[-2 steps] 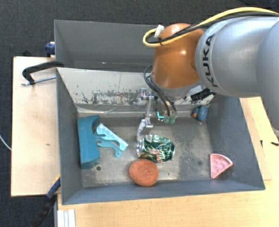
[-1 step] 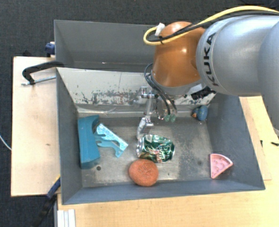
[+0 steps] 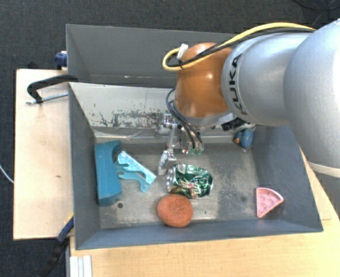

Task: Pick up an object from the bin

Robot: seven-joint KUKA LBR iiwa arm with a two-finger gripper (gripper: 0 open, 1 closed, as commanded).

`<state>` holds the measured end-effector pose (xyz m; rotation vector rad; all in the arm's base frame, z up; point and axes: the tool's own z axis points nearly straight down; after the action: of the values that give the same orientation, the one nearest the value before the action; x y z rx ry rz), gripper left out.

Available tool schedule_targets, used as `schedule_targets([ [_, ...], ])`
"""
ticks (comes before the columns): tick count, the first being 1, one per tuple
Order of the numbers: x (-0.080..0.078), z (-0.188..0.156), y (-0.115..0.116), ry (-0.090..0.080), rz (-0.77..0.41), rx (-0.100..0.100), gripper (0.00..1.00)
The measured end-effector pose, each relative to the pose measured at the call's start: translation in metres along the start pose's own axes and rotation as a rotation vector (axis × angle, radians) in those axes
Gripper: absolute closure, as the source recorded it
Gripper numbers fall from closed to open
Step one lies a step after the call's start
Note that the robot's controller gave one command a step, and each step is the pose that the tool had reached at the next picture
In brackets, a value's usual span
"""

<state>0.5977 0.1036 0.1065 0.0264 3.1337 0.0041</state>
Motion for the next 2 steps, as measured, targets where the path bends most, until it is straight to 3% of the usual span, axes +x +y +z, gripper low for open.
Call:
schedule_targets([
  [1,0.0007,0.0238,0.0033,0.003,0.009,0.000,1.00],
  [2,0.0007,0.0238,0.0032,0.003,0.009,0.000,1.00],
])
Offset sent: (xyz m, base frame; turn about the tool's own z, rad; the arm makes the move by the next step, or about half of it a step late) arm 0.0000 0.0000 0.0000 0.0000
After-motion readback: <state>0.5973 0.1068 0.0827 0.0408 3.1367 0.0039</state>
